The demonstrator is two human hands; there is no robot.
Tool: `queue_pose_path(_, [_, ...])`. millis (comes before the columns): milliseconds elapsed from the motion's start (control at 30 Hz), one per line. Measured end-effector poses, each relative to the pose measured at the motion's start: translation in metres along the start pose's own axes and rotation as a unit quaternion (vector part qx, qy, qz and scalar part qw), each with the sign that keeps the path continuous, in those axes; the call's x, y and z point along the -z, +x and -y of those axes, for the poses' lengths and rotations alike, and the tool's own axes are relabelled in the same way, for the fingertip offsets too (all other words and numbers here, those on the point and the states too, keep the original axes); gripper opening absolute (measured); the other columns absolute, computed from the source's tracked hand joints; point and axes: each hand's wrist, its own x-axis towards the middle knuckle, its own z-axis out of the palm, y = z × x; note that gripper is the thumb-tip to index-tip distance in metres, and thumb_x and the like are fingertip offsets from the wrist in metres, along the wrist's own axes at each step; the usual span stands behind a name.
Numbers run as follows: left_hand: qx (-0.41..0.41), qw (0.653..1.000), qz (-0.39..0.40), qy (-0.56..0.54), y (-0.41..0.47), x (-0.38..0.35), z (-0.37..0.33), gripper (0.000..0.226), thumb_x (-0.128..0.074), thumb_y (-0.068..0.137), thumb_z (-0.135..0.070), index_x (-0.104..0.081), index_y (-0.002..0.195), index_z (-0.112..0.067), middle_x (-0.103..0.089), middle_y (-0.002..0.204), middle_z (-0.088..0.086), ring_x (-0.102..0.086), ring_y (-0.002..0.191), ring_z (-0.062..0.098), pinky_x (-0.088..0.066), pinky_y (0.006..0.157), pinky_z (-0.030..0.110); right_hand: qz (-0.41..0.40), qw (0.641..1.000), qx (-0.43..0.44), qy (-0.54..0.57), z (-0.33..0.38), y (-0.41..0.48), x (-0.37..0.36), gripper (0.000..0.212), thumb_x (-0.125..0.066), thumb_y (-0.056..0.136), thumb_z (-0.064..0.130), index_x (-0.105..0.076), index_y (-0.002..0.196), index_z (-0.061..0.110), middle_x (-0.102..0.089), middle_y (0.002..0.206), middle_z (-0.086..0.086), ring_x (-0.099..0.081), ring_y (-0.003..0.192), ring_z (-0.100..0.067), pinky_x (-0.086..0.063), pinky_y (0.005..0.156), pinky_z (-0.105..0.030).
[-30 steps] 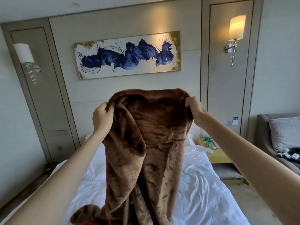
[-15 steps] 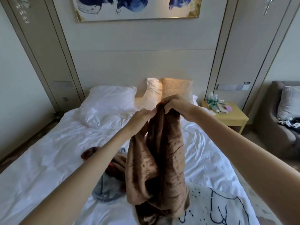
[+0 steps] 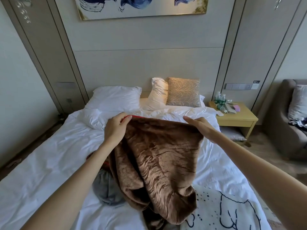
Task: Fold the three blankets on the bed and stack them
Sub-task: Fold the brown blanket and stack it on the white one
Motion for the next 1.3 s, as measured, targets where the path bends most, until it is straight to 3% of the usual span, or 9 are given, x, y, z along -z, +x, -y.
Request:
queue_pose_path(67, [0.025, 0.999, -0.021, 0.018, 0.004, 0.008, 0.010, 0.028, -0.051, 0.095, -0.046, -0.059, 0.074, -0.030, -0.063, 0.068, -0.009, -0.059, 0.070, 0.007, -0.042, 0.061, 0.031, -0.032, 0.999, -0.005, -0.027, -0.013, 0.003, 0.007, 0.064, -0.060, 0.076, 0.067, -0.052, 0.052, 0.008, -0.051, 0.061, -0.013, -0.051, 0.056, -0.021, -0.036, 0.058, -0.027])
queue_pose_path(200, [0.057, 0.995, -0.081, 0.023, 0.014, 0.029, 0.027, 0.031, -0.051, 0.096, -0.044, -0.059, 0.074, -0.025, -0.061, 0.066, -0.007, -0.058, 0.069, 0.012, -0.037, 0.055, 0.029, -0.069, 0.994, -0.004, -0.087, -0.031, 0.003, 0.024, 0.063, -0.064, 0.075, 0.063, -0.034, 0.049, 0.015, -0.028, 0.050, -0.004, -0.030, 0.050, -0.019, -0.021, 0.054, -0.032])
queue_pose_path(367, [0.088, 0.989, -0.113, 0.020, 0.025, 0.043, 0.042, 0.037, -0.051, 0.097, -0.044, -0.063, 0.084, -0.011, -0.065, 0.079, 0.009, -0.058, 0.074, 0.023, -0.035, 0.057, 0.028, -0.059, 0.996, -0.008, -0.062, -0.024, 0.005, 0.045, 0.057, -0.073, 0.070, 0.058, -0.056, 0.056, 0.005, -0.046, 0.051, -0.007, -0.045, 0.050, -0.019, -0.030, 0.053, -0.025])
queue_pose_path(467, [0.093, 0.994, -0.053, 0.006, 0.029, 0.038, 0.041, 0.034, -0.056, 0.095, -0.041, -0.066, 0.086, -0.010, -0.065, 0.086, 0.010, -0.060, 0.083, 0.027, -0.038, 0.065, 0.033, -0.038, 0.999, 0.025, 0.009, 0.005, 0.005, 0.053, 0.035, -0.079, 0.066, 0.048, -0.075, 0.066, 0.013, -0.068, 0.058, 0.000, -0.063, 0.051, -0.009, -0.043, 0.051, -0.013])
queue_pose_path(600, [0.056, 0.997, 0.043, -0.030, 0.027, 0.019, 0.017, 0.015, -0.061, 0.094, -0.034, -0.071, 0.100, -0.024, -0.059, 0.108, 0.003, -0.059, 0.098, 0.018, -0.041, 0.083, 0.028, 0.020, 0.992, 0.101, 0.070, 0.046, 0.006, 0.049, 0.030, -0.077, 0.076, 0.035, -0.062, 0.058, 0.016, -0.053, 0.054, 0.003, -0.051, 0.050, -0.009, -0.039, 0.047, -0.013])
queue_pose_path(767, [0.025, 0.968, 0.178, -0.175, 0.016, -0.016, -0.065, 0.038, -0.055, 0.094, -0.042, -0.069, 0.121, -0.019, -0.059, 0.127, 0.004, -0.054, 0.119, 0.015, -0.037, 0.106, 0.028, 0.072, 0.981, 0.162, 0.073, 0.096, 0.006, 0.022, 0.028, -0.074, 0.080, 0.037, -0.065, 0.071, 0.012, -0.056, 0.067, -0.005, -0.054, 0.062, -0.012, -0.044, 0.057, -0.019])
queue_pose_path(933, [-0.021, 0.939, 0.277, -0.202, 0.005, -0.036, -0.107, 0.028, -0.052, 0.099, -0.035, -0.064, 0.116, -0.016, -0.065, 0.115, -0.004, -0.059, 0.107, 0.004, -0.043, 0.093, 0.018, 0.080, 0.976, 0.178, 0.095, 0.110, 0.007, 0.009, 0.031, -0.074, 0.081, 0.036, -0.068, 0.078, 0.006, -0.059, 0.071, -0.009, -0.057, 0.065, -0.016, -0.047, 0.060, -0.023])
queue_pose_path(1100, [-0.060, 0.946, 0.230, -0.222, 0.015, -0.031, -0.101, 0.017, -0.051, 0.100, -0.015, -0.065, 0.102, -0.005, -0.066, 0.095, 0.001, -0.059, 0.093, 0.006, -0.044, 0.087, 0.020, 0.092, 0.988, 0.121, -0.030, 0.076, 0.005, 0.021, 0.035, -0.080, 0.072, 0.043, -0.067, 0.066, 0.011, -0.054, 0.062, 0.001, -0.050, 0.059, -0.007, -0.036, 0.055, -0.017])
queue_pose_path(1300, [-0.057, 0.967, 0.178, -0.173, 0.034, -0.025, -0.078, 0.016, -0.056, 0.098, -0.019, -0.069, 0.090, -0.016, -0.067, 0.083, -0.010, -0.060, 0.084, 0.005, -0.043, 0.080, 0.019, 0.132, 0.983, 0.025, -0.121, 0.013, 0.003, 0.028, 0.032, -0.086, 0.060, 0.047, -0.069, 0.060, 0.020, -0.064, 0.062, 0.007, -0.060, 0.061, -0.006, -0.042, 0.056, -0.016])
